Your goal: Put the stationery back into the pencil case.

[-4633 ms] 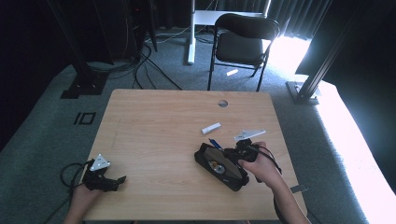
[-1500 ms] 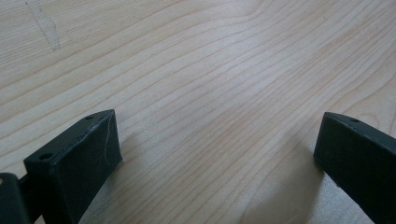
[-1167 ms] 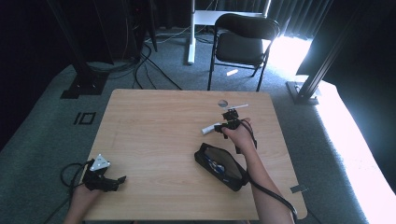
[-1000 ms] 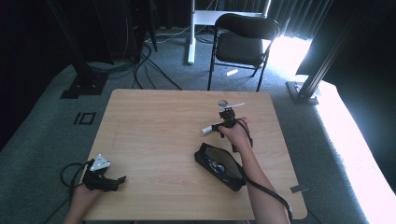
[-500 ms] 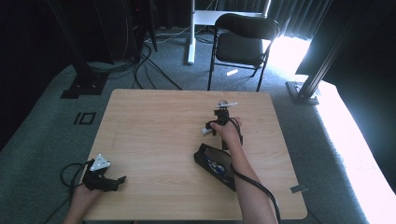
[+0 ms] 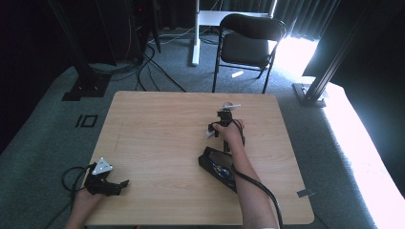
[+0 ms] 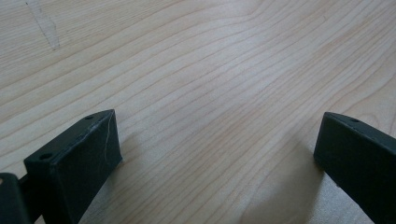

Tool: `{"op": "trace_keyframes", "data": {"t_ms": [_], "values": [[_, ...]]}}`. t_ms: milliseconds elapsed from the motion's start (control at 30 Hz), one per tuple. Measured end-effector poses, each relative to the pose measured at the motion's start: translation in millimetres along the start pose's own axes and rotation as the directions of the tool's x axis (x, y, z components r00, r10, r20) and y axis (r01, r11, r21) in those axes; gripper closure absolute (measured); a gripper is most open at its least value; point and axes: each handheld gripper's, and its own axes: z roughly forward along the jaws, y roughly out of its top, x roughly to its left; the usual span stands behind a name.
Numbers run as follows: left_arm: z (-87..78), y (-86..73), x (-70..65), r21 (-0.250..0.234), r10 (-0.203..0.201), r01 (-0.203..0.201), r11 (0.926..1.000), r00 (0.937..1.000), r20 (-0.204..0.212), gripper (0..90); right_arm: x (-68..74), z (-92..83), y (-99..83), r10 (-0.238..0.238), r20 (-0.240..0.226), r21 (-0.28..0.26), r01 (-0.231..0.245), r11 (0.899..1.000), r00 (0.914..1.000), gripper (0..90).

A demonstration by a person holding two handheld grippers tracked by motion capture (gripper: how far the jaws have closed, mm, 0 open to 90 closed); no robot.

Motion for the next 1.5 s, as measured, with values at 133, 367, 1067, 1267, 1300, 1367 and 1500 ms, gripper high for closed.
{"op": "trace_keyframes", "data": {"t_ms": [133,367,1067,1267,1300,1367,1500], "values": [[0.0,0.0,0.0,0.000,0.000,0.000,1.0000,1.0000,0.000,0.7,3.1,1.8,2.1,0.005,-0.004,0.004,-0.005,1.000,1.0000,38.5],[0.0,0.0,0.0,0.000,0.000,0.000,1.0000,1.0000,0.000,0.7,10.9,8.3,6.5,0.048,-0.014,-0.006,-0.048,0.999,0.9987,38.6],[0.0,0.0,0.0,0.000,0.000,0.000,1.0000,1.0000,0.000,0.7,30.0,23.4,7.9,-0.177,0.066,0.059,0.174,0.983,0.9819,59.0],[0.0,0.0,0.0,0.000,0.000,0.000,1.0000,1.0000,0.000,0.7,33.2,23.2,5.9,-0.224,0.076,0.067,0.219,0.973,0.9715,66.7],[0.0,0.0,0.0,0.000,0.000,0.000,1.0000,1.0000,0.000,0.7,33.6,22.6,5.6,-0.225,0.075,0.075,0.220,0.973,0.9714,66.8],[0.0,0.0,0.0,0.000,0.000,0.000,1.0000,1.0000,0.000,0.7,34.5,21.5,5.2,-0.241,0.066,0.085,0.235,0.968,0.9683,66.9],[0.0,0.0,0.0,0.000,0.000,0.000,1.0000,1.0000,0.000,0.7,39.6,14.8,6.1,-0.268,0.051,0.078,0.264,0.961,0.9620,67.0]]}}
